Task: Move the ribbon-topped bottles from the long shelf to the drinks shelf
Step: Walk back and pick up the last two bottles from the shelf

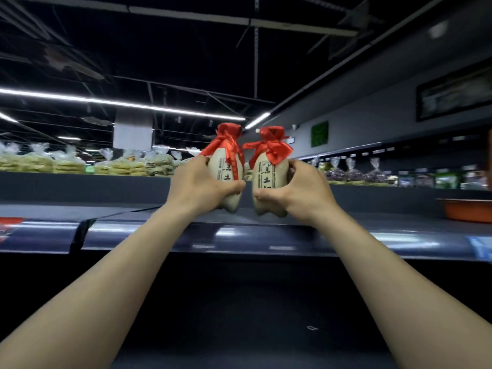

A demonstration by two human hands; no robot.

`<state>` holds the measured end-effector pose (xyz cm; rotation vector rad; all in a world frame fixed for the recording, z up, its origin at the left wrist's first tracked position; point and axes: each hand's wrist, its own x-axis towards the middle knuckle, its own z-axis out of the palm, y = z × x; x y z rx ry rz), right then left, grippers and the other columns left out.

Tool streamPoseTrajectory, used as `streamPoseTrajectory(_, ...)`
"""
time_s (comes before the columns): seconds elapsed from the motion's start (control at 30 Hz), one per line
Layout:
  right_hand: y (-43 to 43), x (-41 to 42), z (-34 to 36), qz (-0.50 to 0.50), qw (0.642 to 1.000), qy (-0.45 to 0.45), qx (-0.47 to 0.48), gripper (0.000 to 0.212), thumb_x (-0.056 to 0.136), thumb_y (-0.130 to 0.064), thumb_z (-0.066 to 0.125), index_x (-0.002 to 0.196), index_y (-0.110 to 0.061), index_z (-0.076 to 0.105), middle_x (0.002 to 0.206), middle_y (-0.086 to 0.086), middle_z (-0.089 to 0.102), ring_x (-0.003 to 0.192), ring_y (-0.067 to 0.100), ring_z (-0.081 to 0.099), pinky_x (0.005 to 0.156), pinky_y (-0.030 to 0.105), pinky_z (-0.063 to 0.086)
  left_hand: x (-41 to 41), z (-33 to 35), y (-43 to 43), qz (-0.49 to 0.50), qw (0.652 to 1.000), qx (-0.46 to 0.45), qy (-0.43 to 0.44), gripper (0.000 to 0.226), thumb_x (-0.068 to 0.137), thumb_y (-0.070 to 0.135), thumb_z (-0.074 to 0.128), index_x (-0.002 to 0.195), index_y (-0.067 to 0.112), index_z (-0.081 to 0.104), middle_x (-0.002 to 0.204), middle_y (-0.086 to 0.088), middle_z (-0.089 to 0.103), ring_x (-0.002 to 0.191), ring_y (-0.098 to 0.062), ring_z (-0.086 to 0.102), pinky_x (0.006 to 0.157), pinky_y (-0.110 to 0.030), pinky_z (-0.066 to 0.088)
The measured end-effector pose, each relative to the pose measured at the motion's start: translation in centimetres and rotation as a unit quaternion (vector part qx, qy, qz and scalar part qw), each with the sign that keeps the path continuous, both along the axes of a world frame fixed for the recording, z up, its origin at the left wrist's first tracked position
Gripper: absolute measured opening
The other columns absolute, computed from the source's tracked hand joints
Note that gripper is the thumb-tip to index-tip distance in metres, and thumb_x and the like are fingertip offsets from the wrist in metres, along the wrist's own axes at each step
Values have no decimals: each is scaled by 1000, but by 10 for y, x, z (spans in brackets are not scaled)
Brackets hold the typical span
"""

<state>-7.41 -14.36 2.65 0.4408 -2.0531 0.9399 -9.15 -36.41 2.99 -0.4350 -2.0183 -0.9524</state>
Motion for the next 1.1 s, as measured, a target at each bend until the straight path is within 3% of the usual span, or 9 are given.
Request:
streamPoseTrajectory(0.17,68,58,16,-98,994,45,-14,57,50,-60,94,93,-29,71,78,-23,73,76,-23,64,51,-2,42,32,27,77,-84,995,15,60,64,64,49,92,120,35,63,80,12,75,69,-1,71,62,-25,58)
streamPoseTrajectory(0.33,189,156,7,-243,968,56,-1,46,47,-66,86,74,-36,64,61,-30,67,65,-28,59,52,-3,41,85,20,211,-190,979,14,74,59,56,55,91,105,33,66,77,13,73,64,6,68,52,-10,51)
streamPoseTrajectory(0.47,300,250,-20,-356,933,46,6,49,46,-67,84,74,-32,64,66,-24,68,61,-19,63,49,5,43,138,-9,349,-296,954,12,54,69,56,51,92,117,30,67,83,7,76,71,-6,73,69,-33,63)
streamPoseTrajectory(0.57,382,328,-48,-422,906,20,10,50,50,-60,93,77,-36,59,70,-26,65,61,-17,60,52,5,44,189,-36,453,-361,932,8,24,72,55,56,88,119,30,68,87,7,77,77,-10,73,74,-34,61)
streamPoseTrajectory(0.7,477,432,-85,-489,872,-20,-3,54,54,-51,98,88,-35,60,76,-25,64,60,-17,62,52,-1,44,262,-79,574,-444,895,4,-37,62,55,53,91,106,27,67,87,9,76,72,-7,72,66,-32,61)
streamPoseTrajectory(0.8,531,507,-114,-527,848,-45,-35,55,51,-53,98,89,-38,60,80,-25,69,70,-27,63,51,-1,45,321,-108,651,-489,869,-1,-71,59,56,58,89,102,31,65,82,13,74,70,-3,70,62,-28,59)
streamPoseTrajectory(0.9,572,572,-139,-562,822,-60,-71,55,49,-55,95,91,-37,64,84,-22,74,76,-22,67,52,3,49,374,-136,715,-522,847,-10,-103,61,57,60,87,105,30,65,85,9,74,71,-7,70,60,-27,57)
streamPoseTrajectory(1.03,609,635,-173,-594,793,-77,-109,58,48,-56,92,96,-34,67,88,-20,76,79,-18,68,57,3,51,429,-175,777,-553,821,-39,-140,62,58,61,86,106,30,61,79,15,67,63,3,63,45,-9,41)
streamPoseTrajectory(1.1,627,658,-191,-606,781,-77,-131,62,45,-59,88,98,-34,68,88,-20,77,80,-15,70,58,5,54,451,-197,806,-569,805,-58,-155,63,57,61,86,105,30,60,81,14,68,65,0,65,48,-15,47)
